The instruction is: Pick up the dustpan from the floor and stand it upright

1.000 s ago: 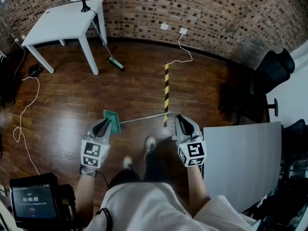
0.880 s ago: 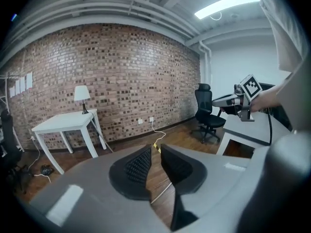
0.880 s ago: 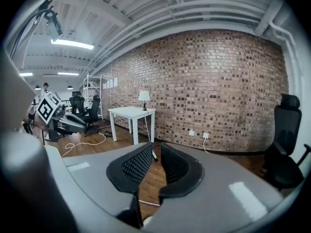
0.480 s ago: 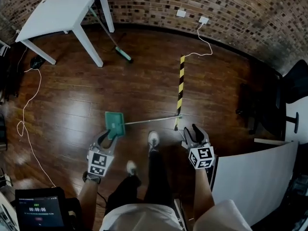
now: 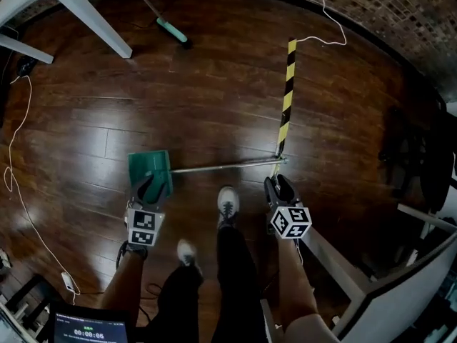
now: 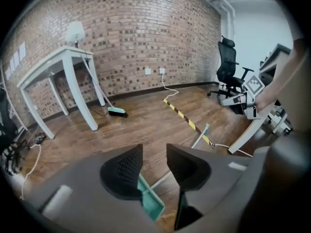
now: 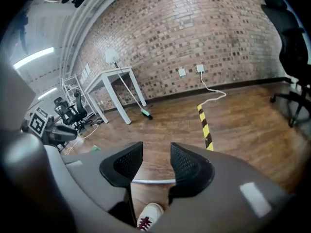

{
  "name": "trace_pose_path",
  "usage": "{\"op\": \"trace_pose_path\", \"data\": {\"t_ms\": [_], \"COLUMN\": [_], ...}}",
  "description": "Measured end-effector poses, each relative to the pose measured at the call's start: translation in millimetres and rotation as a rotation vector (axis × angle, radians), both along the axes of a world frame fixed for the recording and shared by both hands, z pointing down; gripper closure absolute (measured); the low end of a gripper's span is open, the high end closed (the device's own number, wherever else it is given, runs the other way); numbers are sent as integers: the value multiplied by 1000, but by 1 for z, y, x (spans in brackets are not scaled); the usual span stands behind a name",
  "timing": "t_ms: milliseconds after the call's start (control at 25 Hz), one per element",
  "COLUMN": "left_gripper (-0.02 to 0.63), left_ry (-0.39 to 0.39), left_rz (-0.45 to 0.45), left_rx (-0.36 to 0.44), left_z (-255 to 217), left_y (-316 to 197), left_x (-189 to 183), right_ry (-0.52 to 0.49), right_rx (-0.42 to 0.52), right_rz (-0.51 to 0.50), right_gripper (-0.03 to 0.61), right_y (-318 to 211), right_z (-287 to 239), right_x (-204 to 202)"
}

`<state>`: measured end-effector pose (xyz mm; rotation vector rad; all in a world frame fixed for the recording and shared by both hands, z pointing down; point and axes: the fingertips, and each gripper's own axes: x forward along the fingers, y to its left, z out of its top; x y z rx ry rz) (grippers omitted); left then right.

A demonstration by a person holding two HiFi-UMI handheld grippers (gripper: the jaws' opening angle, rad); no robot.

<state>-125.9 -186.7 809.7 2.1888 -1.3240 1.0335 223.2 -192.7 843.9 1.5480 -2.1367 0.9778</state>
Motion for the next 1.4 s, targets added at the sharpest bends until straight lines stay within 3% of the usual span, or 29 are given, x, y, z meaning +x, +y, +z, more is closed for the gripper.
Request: {"op": "trace_pose_path", "data": {"t_ms": [240, 360, 440, 520, 640, 880, 1000, 1120, 1400], "left_gripper": [446, 439, 439, 439, 439, 440, 454, 528, 531], "left_ry": [38, 71, 57, -8, -140, -234, -265, -281, -277], "left_rz": [226, 328, 406, 497, 629, 739, 751, 745, 750], "left_rx": [-58, -84, -104, -115, -105, -136, -176, -204, -201], "left_z": [182, 250, 285, 311, 335, 355, 360, 365, 357], "left_y": [-1, 4, 11, 18, 22, 13, 6, 1, 4], "left_x": [83, 113, 124, 127, 128, 147, 160, 164, 165], "right_ry": [-163, -259, -301, -322, -328, -349, -377, -430, -471], "right_rx": [-144, -155, -157, -158, -141, -106, -118, -143, -172], "right_rz": [76, 143, 156, 154, 149, 151, 141, 161, 185], "right_gripper": [332, 299, 289, 282, 316, 349, 347, 348, 382], "right_y": [15, 11, 8, 5, -4, -28, -34, -39, -35], "right_z": [181, 243, 269, 287, 299, 297, 297, 301, 291], "right_x": [8, 17, 18, 18, 18, 10, -1, -6, -5]}}
